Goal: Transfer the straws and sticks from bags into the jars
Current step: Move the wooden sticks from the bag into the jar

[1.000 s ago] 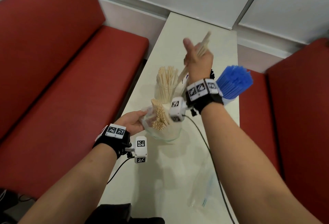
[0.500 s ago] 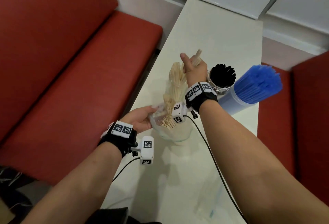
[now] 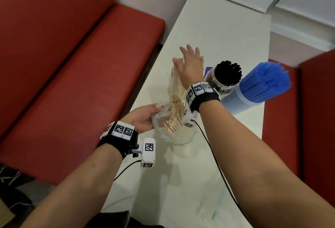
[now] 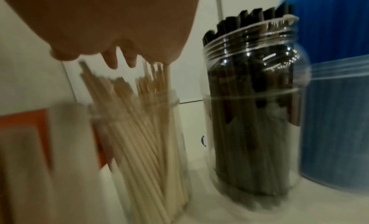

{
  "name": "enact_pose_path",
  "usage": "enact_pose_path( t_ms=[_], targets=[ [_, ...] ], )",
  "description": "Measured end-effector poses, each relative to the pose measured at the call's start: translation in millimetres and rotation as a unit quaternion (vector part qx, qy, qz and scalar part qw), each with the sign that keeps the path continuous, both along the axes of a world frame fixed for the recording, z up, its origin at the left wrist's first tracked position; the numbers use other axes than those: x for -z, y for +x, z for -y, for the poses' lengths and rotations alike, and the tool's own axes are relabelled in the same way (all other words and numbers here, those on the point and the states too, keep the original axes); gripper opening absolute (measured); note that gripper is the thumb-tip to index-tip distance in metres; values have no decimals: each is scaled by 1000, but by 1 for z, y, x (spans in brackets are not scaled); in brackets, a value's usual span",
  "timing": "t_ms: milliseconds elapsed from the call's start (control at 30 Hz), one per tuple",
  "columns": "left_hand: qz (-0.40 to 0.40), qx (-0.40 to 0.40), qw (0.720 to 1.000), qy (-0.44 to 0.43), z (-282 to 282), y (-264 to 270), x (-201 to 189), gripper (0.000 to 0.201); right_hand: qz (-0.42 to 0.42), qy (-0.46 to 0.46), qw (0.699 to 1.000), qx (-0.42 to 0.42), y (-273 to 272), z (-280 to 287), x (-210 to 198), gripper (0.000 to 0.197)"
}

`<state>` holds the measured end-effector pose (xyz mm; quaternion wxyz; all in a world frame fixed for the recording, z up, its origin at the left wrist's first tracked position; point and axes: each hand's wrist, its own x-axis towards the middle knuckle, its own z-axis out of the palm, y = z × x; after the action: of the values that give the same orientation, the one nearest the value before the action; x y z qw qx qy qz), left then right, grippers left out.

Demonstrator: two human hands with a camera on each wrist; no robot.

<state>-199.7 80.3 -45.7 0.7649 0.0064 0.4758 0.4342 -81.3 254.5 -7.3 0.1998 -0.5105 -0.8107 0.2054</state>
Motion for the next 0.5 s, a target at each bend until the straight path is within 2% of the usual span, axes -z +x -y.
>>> enact_pose_path(
  t_ms=[67, 100, 167, 267, 367, 433, 500],
  targets=[
    [3, -2, 1000, 0, 2, 0, 1, 31, 185, -1, 982, -35, 0, 6, 12, 68],
    [4, -3, 1000, 0, 2, 0, 1, 31, 225, 1, 973, -47, 0, 7, 16, 72],
    [4, -7, 1000, -1, 4, -1, 1, 32, 227, -14, 972, -59, 0, 6, 11, 70],
    [2, -6, 1000, -4, 5, -1, 0, 31, 157, 3, 986, -56, 0, 6, -9, 49],
    [-15, 5, 1000, -5, 8, 1, -6, 31, 4, 67, 997, -22, 8, 19, -26, 37],
    [-32, 8, 999, -4, 11, 4, -9, 30, -115, 82, 990, 26, 20, 36, -30, 33],
    [-46, 0, 999, -3, 14, 6, -11, 34, -200, 27, 977, 67, 35, 58, -29, 32]
  ],
)
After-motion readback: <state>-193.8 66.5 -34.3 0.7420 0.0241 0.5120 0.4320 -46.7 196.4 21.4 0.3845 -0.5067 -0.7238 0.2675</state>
